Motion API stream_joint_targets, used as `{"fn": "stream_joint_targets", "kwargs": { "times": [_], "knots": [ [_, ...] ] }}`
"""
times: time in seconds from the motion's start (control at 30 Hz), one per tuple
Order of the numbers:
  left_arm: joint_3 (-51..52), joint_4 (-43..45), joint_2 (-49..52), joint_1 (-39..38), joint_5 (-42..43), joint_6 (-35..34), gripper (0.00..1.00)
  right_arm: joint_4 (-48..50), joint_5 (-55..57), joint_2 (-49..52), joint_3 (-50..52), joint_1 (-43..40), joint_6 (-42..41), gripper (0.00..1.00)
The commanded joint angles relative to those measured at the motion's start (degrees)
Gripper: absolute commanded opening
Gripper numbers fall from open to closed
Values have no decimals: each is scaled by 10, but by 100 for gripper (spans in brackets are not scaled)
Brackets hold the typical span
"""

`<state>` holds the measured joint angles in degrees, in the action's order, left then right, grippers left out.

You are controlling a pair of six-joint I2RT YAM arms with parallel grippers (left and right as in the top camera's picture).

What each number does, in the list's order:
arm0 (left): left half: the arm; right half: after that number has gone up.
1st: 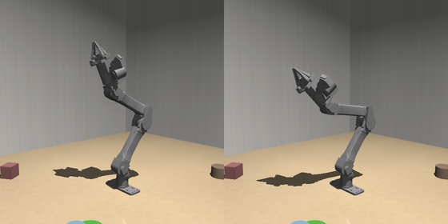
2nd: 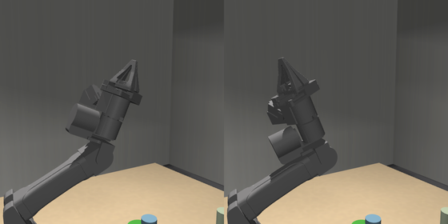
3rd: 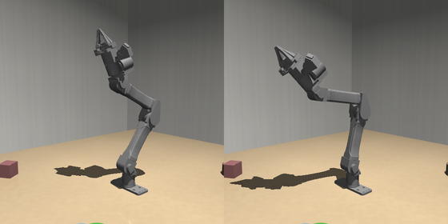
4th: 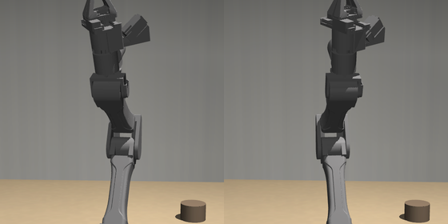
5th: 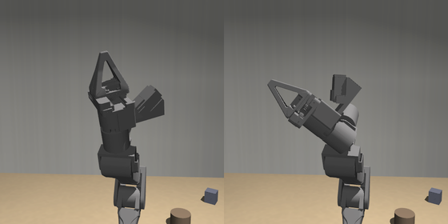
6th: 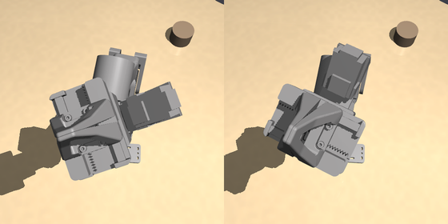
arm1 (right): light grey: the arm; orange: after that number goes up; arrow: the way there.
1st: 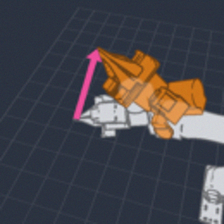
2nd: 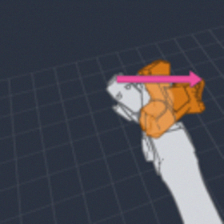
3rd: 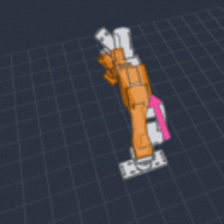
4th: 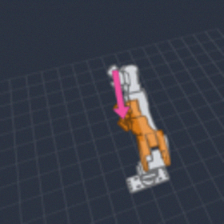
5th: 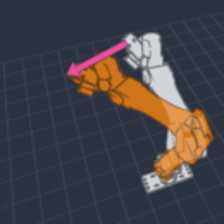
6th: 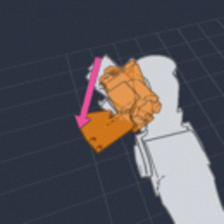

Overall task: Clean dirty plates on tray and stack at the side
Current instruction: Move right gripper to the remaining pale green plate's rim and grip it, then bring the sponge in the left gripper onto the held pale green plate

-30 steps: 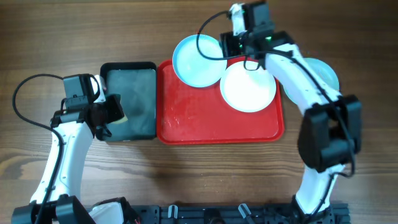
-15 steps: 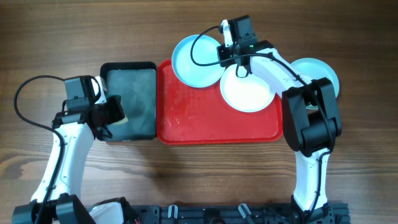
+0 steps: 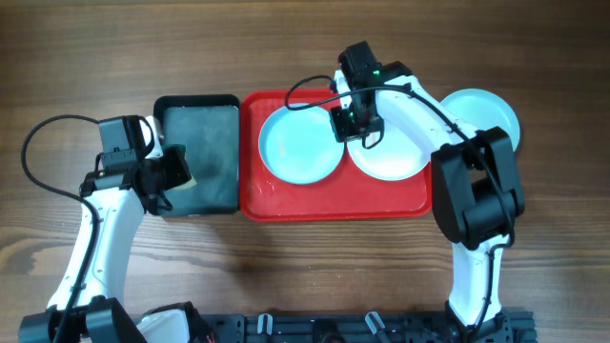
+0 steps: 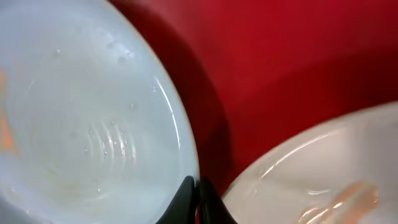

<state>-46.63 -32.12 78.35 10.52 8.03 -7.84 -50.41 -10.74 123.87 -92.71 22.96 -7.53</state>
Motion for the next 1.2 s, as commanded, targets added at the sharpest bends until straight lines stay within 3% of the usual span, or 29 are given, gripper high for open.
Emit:
{"fn": "stream_joint_targets", "kwargs": {
  "times": [0.0,0.07,0.27,0.33,0.47,0.67,0.9,1.03,1.17],
  "knots": [
    [2,2,2,2,11,-5,4,-31,-5,-17,0,17,-3,9],
    [2,2,2,2,11,-5,4,-32,-5,-25,0,23,-3,21],
    [2,7,2,-6,14,-5,4,-41,-5,-54,-15,22,-3,28],
    [2,22,2,-25,13,0,4,-62,-11,-52,-13,22,-4,38],
    [-58,-19,2,-43,13,0,4,-53,-1,-52,-11,33,-4,40],
    [-240,-179,47,-103,16,1,4,25,61,-52,2,36,-4,30],
    [-245,-121,113,-210,31,-81,4,93,72,-52,51,36,8,24],
    [-245,-94,160,-252,31,-108,4,108,71,-52,67,36,15,9],
    [-245,-88,190,-264,30,-122,4,102,68,-52,70,36,13,6]
  ]
}}
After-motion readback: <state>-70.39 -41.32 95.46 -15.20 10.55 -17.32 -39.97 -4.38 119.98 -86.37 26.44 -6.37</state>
